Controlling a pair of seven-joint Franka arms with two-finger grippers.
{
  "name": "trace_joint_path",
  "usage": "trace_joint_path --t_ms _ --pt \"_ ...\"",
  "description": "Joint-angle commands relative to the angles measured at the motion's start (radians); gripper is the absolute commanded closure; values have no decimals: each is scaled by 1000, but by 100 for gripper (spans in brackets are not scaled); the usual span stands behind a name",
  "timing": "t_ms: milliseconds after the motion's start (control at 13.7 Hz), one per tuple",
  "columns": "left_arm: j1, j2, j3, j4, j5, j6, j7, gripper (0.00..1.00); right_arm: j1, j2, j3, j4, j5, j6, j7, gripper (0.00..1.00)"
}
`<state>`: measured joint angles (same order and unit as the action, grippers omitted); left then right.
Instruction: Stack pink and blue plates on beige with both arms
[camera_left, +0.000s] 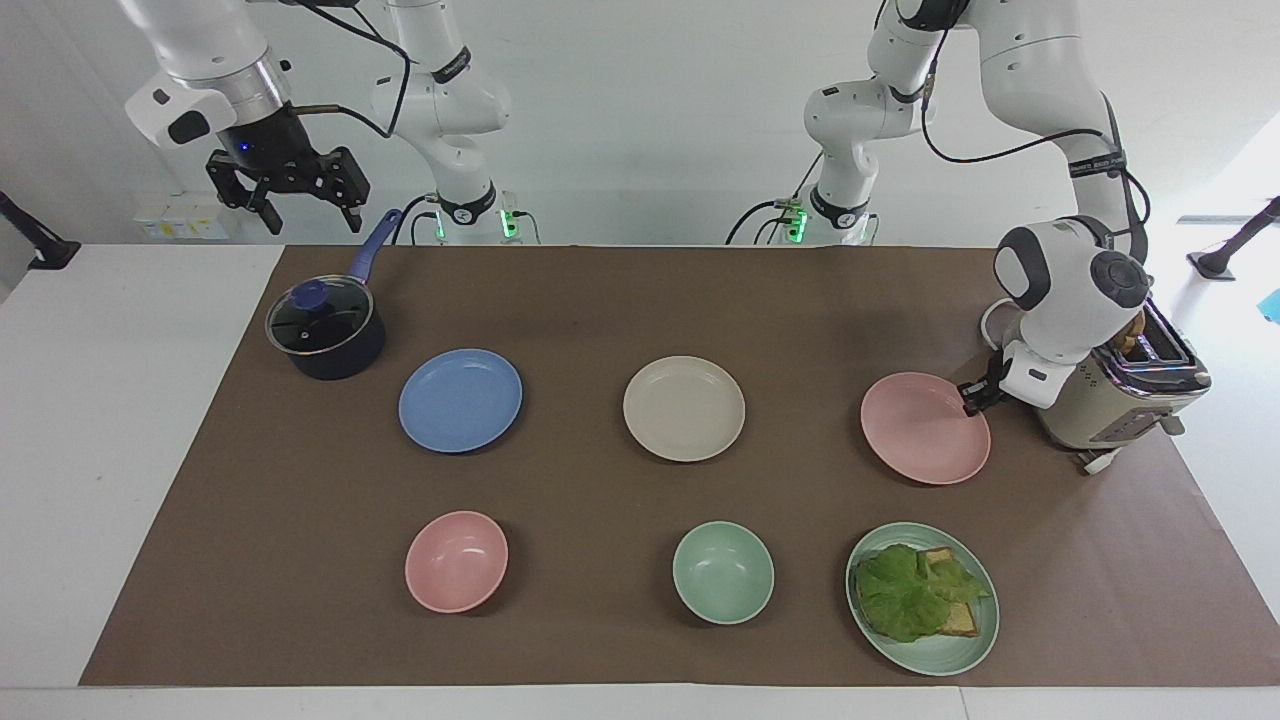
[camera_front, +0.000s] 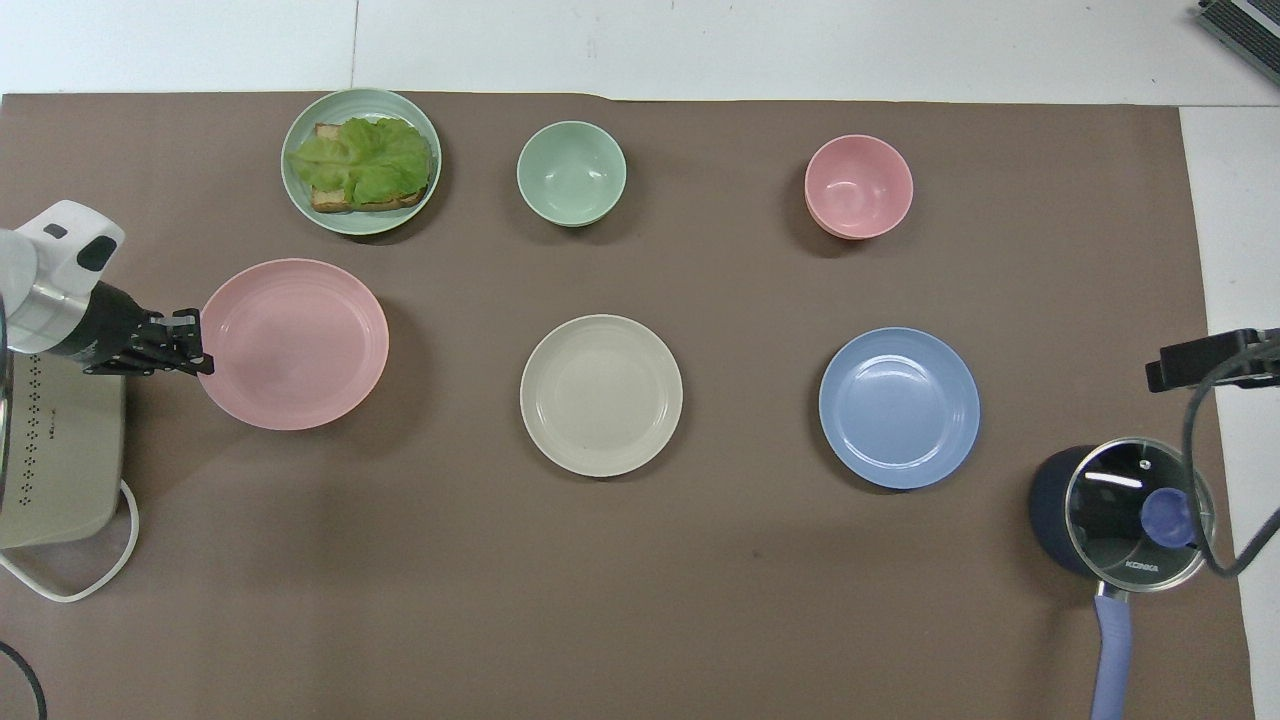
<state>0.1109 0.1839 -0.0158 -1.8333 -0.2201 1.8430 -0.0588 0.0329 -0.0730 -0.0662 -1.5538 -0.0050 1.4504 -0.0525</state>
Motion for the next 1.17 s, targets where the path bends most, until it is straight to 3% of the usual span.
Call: trace_joint_path --t_ms 0,365,731,1096 --pt "-43 -20 -16 -4 -73 -27 -15 100 -7 -16 0 -17 10 8 -18 0" --pt "-259 -38 -16 -40 -149 30 -33 100 -7 -16 0 -17 10 8 -18 0" --pt "-483 -87 -15 -161 -189 252 -225 100 -5 -16 0 -17 10 8 -18 0" --pt "-574 -47 -15 -270 -191 442 -262 100 -5 -16 0 -17 10 8 -18 0"
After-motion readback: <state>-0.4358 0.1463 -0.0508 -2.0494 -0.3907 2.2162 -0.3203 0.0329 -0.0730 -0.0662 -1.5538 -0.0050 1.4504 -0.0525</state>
